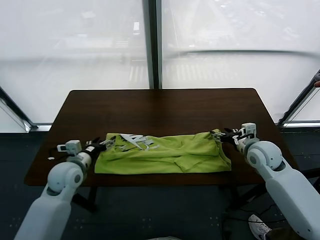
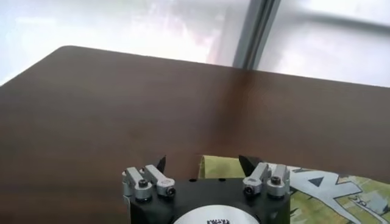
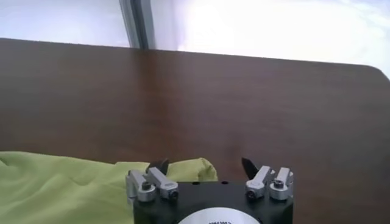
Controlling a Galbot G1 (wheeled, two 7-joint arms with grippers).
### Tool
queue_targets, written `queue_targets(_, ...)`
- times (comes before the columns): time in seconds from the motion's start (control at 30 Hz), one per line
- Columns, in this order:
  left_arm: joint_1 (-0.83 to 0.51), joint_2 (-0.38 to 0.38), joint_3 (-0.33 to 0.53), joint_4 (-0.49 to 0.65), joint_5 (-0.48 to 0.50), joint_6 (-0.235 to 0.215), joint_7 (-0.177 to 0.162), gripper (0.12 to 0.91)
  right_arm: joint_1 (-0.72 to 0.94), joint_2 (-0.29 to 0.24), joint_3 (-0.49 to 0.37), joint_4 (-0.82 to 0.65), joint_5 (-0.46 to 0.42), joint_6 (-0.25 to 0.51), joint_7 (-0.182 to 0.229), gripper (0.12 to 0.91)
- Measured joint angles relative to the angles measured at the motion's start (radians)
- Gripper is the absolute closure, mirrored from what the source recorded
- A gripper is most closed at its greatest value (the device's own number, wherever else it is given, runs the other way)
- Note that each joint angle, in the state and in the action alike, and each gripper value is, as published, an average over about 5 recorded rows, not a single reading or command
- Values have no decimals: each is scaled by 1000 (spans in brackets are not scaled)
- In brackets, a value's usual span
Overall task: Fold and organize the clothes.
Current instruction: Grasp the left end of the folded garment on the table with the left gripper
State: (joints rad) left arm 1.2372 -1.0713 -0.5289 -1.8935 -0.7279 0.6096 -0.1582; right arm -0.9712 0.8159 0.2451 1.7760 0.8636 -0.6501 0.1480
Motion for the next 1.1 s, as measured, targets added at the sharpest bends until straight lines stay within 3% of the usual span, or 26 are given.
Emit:
queue_targets(0.43,-3,-18,23,27,11,0,7,126,6,18,-9,-22,-4,0,-3,277)
queue_targets(0.83,-24,-33,40,46,9,-11,11,396,4,22,-9,-23,-6,0,-5,396)
queue_targets(0.93,-30,-33,44,47,8,-13,12,498,4,24,-10,-25,-9,1,-5,516)
queue_targets(1.1,-33,-33,45,52,9,-19,14,695,5,30,-12,-29,-13,6,-5,809)
